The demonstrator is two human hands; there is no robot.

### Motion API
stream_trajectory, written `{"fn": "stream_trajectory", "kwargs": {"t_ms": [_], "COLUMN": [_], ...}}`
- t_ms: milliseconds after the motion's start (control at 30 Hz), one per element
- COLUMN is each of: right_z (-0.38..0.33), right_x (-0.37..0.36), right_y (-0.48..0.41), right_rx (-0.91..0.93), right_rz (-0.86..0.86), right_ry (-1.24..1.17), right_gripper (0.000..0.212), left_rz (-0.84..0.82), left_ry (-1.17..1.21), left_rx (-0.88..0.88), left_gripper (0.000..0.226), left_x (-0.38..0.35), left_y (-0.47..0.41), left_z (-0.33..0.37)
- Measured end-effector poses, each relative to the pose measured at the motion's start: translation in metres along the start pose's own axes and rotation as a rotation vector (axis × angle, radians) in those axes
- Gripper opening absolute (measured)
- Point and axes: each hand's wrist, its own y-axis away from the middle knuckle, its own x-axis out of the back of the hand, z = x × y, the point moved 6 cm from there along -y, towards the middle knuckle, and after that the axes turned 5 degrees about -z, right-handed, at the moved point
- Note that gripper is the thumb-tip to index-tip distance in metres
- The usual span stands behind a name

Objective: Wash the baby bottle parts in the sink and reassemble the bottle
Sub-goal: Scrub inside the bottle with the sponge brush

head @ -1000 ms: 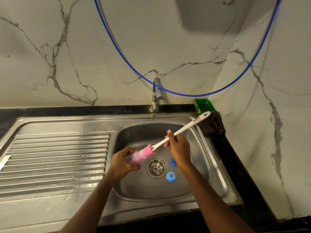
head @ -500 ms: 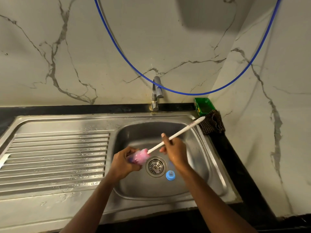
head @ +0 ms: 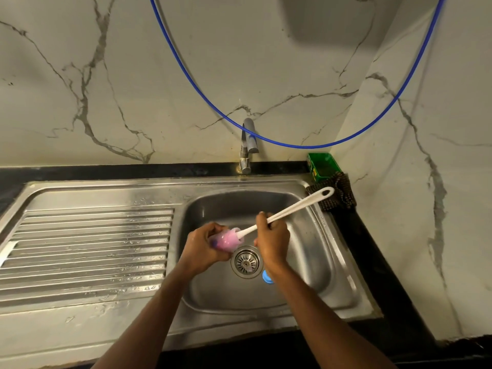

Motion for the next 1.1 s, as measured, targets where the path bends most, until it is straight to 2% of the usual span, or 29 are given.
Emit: {"fn": "stream_trajectory", "kwargs": {"t_ms": [67,200,333,400,467,500,600,633,700,767,900,1000,1100], "right_z": [-0.001,-0.007,0.003,-0.004,-0.010,-0.013,-0.007,-0.009,-0.011,-0.008,0.000,-0.002,-0.009], "right_x": [0.005,0.020,0.001,0.014,0.017,0.010,-0.006,0.000,0.015,0.012,-0.007,0.007,-0.008], "right_y": [-0.012,-0.010,-0.006,-0.018,-0.009,-0.002,-0.005,-0.012,-0.019,-0.009,-0.007,-0.019,-0.015], "right_rx": [-0.046,-0.013,-0.148,-0.081,-0.019,0.000,-0.062,-0.079,-0.057,-0.037,-0.102,-0.041,0.016], "right_rz": [-0.059,0.145,-0.083,-0.016,0.089,0.078,-0.124,-0.119,0.027,0.098,-0.138,-0.074,-0.235], "right_ry": [0.057,0.021,0.002,0.097,0.065,0.060,0.155,0.168,0.155,0.110,0.124,0.149,-0.024], "right_gripper": [0.047,0.046,0.046,0.050,0.048,0.046,0.051,0.051,0.047,0.045,0.048,0.053,0.034], "left_rz": [0.004,0.021,0.013,0.006,0.015,0.018,0.015,0.015,0.022,0.015,-0.009,-0.006,-0.017], "left_ry": [0.000,-0.016,0.025,-0.015,0.003,0.025,0.053,0.051,0.027,0.030,0.068,0.064,0.097], "left_rx": [0.000,-0.008,-0.010,-0.010,-0.008,-0.010,-0.002,0.004,0.007,-0.008,-0.009,0.014,0.012], "left_gripper": [0.055,0.056,0.056,0.056,0.055,0.054,0.054,0.054,0.055,0.056,0.054,0.055,0.052], "left_x": [0.003,0.005,0.005,0.008,0.005,0.003,0.003,0.006,0.009,0.006,0.003,0.006,0.003], "left_y": [0.002,0.003,-0.004,-0.001,0.000,-0.002,-0.004,-0.002,0.001,0.000,-0.003,-0.002,-0.008], "left_z": [-0.008,-0.005,-0.003,-0.008,-0.002,0.002,0.001,-0.004,-0.008,-0.001,-0.004,-0.011,-0.001]}}
